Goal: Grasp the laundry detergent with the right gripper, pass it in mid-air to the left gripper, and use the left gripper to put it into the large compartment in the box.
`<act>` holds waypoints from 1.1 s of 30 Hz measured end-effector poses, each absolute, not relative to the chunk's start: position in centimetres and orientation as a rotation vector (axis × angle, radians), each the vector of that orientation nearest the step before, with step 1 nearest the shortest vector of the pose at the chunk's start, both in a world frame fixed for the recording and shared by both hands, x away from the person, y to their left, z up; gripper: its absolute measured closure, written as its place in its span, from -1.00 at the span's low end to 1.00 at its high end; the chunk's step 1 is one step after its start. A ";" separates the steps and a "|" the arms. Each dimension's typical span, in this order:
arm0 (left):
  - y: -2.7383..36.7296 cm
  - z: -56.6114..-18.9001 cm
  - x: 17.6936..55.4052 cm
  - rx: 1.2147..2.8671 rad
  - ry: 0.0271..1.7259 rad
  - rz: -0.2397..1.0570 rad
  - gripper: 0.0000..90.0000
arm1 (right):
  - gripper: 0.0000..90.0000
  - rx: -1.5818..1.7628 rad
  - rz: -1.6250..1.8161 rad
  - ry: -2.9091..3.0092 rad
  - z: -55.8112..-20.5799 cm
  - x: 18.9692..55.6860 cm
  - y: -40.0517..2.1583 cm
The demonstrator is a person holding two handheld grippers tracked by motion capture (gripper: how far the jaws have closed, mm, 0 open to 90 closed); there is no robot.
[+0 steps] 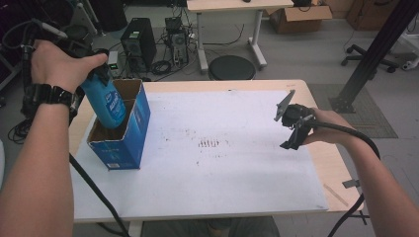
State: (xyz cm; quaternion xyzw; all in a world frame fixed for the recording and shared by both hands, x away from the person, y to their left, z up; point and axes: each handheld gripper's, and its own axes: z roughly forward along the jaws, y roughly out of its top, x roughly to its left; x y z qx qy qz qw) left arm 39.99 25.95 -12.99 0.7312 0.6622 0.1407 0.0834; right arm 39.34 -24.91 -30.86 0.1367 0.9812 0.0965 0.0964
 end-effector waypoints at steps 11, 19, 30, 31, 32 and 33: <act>26.9 -16.4 40.1 2.173 1.999 0.381 -0.15 | -0.82 0.400 0.292 2.915 -31.3 39.1 -24.8; 27.0 -19.2 40.5 2.214 2.018 0.346 -0.15 | -0.82 0.391 0.280 2.928 -31.7 39.0 -24.6; 26.8 -22.9 41.1 2.242 2.040 0.323 -0.15 | -0.82 0.404 0.280 2.935 -32.0 39.0 -24.6; 26.8 -23.1 41.1 2.243 2.039 0.322 -0.15 | -0.82 0.407 0.279 2.935 -32.1 39.0 -24.6; 26.8 -23.6 41.1 2.232 2.046 0.313 -0.15 | -0.82 0.408 0.280 2.935 -32.1 39.0 -24.6; 26.9 -23.9 41.1 2.233 2.044 0.306 -0.15 | -0.82 0.410 0.278 2.938 -32.2 39.0 -24.7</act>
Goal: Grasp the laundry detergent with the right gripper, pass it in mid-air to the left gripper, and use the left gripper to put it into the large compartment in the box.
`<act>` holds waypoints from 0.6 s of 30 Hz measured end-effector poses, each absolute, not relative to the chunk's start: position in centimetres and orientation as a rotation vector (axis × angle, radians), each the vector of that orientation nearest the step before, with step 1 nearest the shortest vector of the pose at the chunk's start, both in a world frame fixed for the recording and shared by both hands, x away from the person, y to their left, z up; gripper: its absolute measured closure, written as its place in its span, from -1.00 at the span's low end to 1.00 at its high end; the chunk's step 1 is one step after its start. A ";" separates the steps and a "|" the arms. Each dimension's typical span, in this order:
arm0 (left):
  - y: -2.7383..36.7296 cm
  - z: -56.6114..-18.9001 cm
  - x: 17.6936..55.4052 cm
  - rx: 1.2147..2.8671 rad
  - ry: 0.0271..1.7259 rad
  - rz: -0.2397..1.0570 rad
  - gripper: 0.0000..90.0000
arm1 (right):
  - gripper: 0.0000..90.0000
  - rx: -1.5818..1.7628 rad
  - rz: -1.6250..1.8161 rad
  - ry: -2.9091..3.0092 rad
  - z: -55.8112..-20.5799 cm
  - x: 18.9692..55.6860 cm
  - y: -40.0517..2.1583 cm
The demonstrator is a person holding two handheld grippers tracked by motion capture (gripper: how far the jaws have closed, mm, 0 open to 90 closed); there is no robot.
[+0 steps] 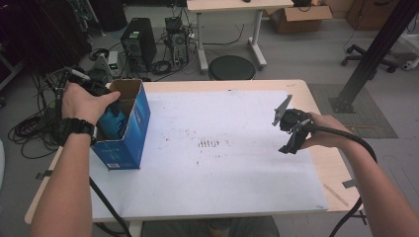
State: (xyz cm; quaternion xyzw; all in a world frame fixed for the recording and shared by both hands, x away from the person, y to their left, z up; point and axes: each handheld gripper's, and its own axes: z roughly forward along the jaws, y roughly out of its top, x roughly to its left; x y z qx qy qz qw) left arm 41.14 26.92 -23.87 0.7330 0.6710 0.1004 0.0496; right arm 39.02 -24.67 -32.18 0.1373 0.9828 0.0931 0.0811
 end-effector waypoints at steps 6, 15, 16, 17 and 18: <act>26.8 -25.5 41.2 2.240 2.043 0.285 -0.15 | -0.82 0.410 0.279 2.940 -32.4 39.1 -24.8; 26.8 -27.2 41.2 2.243 2.056 0.267 -0.15 | -0.82 0.411 0.273 2.942 -32.5 39.0 -24.8; 26.8 -27.2 41.2 2.239 2.055 0.271 -0.15 | -0.82 0.409 0.273 2.942 -32.5 39.0 -24.7; 26.8 -27.2 41.2 2.238 2.056 0.272 -0.15 | -0.82 0.416 0.270 2.943 -32.5 39.0 -24.7; 26.8 -27.2 41.2 2.240 2.056 0.271 -0.15 | -0.82 0.416 0.271 2.943 -32.5 39.0 -24.7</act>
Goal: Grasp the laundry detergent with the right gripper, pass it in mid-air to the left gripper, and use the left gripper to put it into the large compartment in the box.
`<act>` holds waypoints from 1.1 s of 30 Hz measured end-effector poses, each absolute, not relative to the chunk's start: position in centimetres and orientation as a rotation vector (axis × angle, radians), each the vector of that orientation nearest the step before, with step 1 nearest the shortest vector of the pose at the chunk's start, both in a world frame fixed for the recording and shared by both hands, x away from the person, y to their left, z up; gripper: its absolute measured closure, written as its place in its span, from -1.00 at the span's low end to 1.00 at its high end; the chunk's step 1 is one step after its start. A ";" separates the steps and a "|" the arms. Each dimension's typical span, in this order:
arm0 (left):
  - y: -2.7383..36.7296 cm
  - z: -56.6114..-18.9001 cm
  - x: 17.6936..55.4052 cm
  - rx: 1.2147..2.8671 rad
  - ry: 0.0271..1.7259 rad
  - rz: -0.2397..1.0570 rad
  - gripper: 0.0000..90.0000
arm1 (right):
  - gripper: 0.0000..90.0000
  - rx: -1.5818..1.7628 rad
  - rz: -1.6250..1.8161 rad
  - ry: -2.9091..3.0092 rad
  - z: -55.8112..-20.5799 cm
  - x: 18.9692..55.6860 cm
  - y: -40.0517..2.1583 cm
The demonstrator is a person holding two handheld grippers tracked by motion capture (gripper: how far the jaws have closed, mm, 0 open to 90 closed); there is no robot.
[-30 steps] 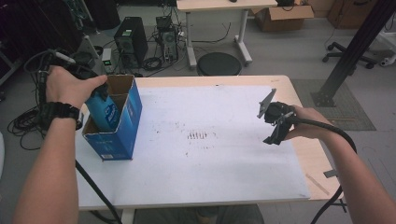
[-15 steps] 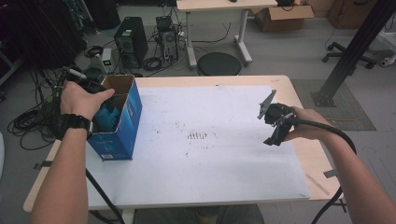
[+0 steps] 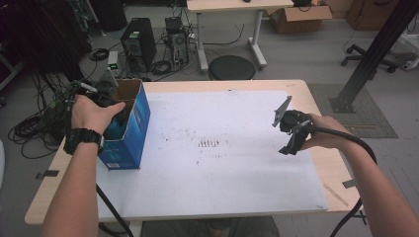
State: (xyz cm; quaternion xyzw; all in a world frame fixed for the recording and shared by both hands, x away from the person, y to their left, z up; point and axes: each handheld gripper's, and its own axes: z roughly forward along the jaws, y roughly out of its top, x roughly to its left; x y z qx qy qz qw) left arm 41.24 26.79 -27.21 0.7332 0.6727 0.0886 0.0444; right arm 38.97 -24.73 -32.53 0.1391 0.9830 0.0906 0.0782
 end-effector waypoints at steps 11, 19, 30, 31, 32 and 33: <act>26.8 -27.3 41.2 2.241 2.065 0.265 -0.16 | -0.82 0.414 0.266 2.946 -32.7 38.9 -24.6; 26.6 -27.0 41.3 2.232 2.059 0.263 -0.20 | -0.82 0.413 0.263 2.952 -32.8 38.8 -24.7; 26.2 -25.3 41.0 2.240 2.034 0.288 -0.36 | -0.82 0.412 0.263 2.954 -32.5 38.6 -25.0; 26.2 -25.1 40.9 2.235 2.032 0.293 -0.37 | -0.82 0.413 0.265 2.953 -32.4 38.6 -25.0; 26.1 -24.8 40.9 2.242 2.025 0.297 -0.38 | -0.82 0.416 0.267 2.953 -32.4 38.6 -25.0; 26.1 -24.6 40.8 2.244 2.018 0.301 -0.41 | -0.82 0.416 0.268 2.952 -32.3 38.6 -25.0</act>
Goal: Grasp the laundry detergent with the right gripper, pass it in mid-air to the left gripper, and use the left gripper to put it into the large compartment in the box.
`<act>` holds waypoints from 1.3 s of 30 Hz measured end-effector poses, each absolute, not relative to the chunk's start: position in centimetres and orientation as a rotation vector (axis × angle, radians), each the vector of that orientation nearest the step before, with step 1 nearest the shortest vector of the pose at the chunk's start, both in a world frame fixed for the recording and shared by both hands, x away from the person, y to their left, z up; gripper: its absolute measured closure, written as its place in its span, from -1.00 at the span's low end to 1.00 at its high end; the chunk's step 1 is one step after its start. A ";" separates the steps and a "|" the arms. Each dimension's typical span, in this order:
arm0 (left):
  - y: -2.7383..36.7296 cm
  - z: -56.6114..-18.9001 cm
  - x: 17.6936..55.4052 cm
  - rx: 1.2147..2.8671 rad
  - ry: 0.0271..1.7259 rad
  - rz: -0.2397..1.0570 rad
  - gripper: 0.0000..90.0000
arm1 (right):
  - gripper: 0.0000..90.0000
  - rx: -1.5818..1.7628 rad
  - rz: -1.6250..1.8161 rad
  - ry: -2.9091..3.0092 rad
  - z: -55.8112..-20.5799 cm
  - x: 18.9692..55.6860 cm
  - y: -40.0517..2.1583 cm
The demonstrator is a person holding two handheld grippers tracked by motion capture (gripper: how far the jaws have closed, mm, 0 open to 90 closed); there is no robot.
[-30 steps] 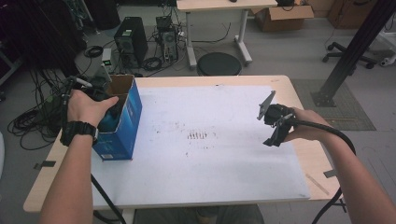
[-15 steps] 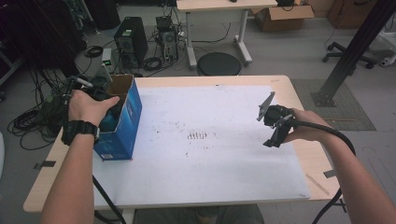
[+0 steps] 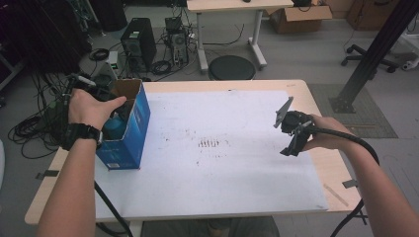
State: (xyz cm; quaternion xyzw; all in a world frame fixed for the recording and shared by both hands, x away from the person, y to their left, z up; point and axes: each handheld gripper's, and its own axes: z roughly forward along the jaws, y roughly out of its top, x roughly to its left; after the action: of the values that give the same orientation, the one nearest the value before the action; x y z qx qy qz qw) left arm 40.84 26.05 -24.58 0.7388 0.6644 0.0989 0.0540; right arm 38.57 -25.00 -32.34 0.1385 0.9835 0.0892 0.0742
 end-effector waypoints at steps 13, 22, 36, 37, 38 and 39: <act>21.8 -21.0 39.6 2.354 1.791 0.340 -0.59 | -0.82 0.392 0.307 2.938 -31.5 38.8 -24.2; 17.0 -21.6 39.7 2.459 1.606 0.301 -0.72 | -0.83 0.382 0.313 2.945 -31.6 38.8 -23.3; 12.2 -24.5 39.6 2.568 1.383 0.192 -0.89 | -0.88 0.398 0.323 2.971 -32.2 39.1 -23.2; 11.9 -24.6 39.6 2.572 1.373 0.183 -0.89 | -0.89 0.400 0.330 2.977 -32.3 39.1 -23.2; 11.7 -24.9 39.6 2.576 1.359 0.173 -0.89 | -0.89 0.401 0.333 2.981 -32.3 39.1 -23.2; 11.5 -25.0 39.6 2.575 1.353 0.165 -0.89 | -0.90 0.410 0.332 2.985 -32.4 39.1 -23.2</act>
State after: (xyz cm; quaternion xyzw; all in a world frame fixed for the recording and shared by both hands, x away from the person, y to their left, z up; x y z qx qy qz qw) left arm 39.61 11.50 -25.00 0.8780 0.4615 0.0562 0.1139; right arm 39.14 -23.17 -32.36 0.1350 0.9832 0.1095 0.0551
